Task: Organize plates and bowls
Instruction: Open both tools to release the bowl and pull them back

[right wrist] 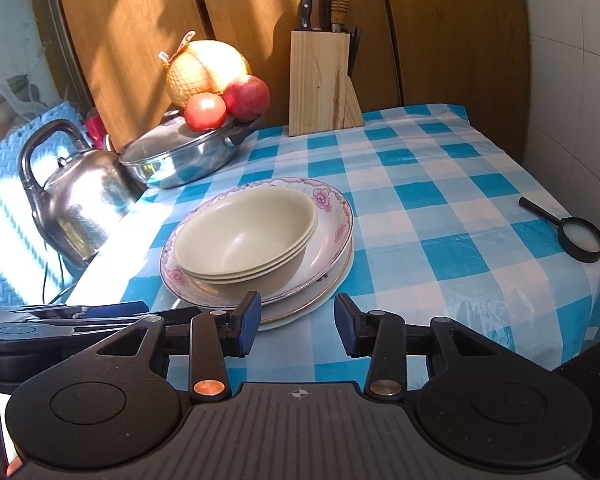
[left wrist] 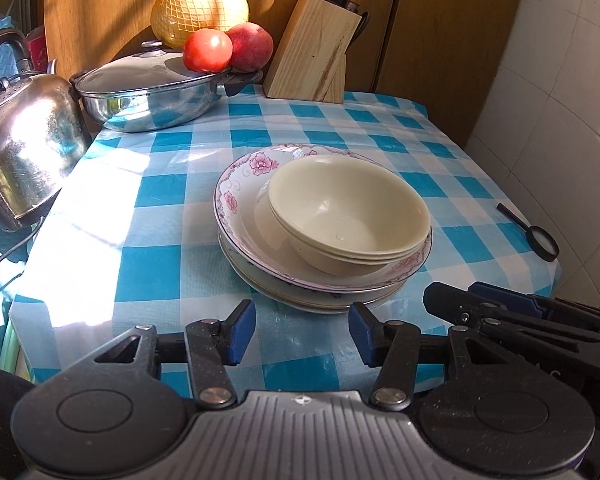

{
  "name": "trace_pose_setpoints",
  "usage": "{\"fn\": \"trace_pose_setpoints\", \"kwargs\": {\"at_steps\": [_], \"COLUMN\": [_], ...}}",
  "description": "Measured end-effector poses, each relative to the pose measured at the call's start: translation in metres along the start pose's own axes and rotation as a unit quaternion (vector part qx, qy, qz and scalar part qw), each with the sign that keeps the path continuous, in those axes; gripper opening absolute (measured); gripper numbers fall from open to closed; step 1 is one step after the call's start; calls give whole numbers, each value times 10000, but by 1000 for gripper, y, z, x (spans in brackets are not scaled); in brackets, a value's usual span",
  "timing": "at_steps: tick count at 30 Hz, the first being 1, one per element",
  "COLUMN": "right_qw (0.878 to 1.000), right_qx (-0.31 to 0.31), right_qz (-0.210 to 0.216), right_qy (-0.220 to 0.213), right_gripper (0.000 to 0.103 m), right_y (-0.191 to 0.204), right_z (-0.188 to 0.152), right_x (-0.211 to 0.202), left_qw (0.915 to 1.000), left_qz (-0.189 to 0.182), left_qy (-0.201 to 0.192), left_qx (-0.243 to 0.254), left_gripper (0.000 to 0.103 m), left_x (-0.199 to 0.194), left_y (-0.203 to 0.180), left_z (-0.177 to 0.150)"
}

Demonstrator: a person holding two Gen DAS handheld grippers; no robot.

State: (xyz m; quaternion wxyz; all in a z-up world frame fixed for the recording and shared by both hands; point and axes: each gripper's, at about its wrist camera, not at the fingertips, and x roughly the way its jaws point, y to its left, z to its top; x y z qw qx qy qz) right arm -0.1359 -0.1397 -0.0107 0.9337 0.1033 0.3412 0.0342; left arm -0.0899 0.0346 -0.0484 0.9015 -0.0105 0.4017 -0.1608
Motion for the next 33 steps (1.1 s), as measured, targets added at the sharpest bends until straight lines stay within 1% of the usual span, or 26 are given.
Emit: {"fn": "trace_pose_setpoints", "kwargs": {"at_steps": [4, 8, 29, 33], "right_qw": [10000, 9999, 9999, 9999], "right_qx": [48, 94, 72, 52], "right_qz": [-4, 24, 1, -6], "right_qy": [84, 140, 131, 128], "right_gripper": [49, 49, 49, 49], "right_y": [-3, -5, -6, -6], "right_z": [-3, -5, -5, -5], "right_x": [2, 4, 4, 5], "left_qw": [10000, 9999, 9999, 10000], "left_qz": [26, 53, 24, 39], "left_qy": [83, 43, 42, 31], "left_qx": [27, 108, 115, 63], "left_gripper": [45, 45, 45, 50], "left_x": [2, 1, 2, 3], "left_y": [-1, -2, -1, 2], "left_z": [0, 0, 0, 0]}}
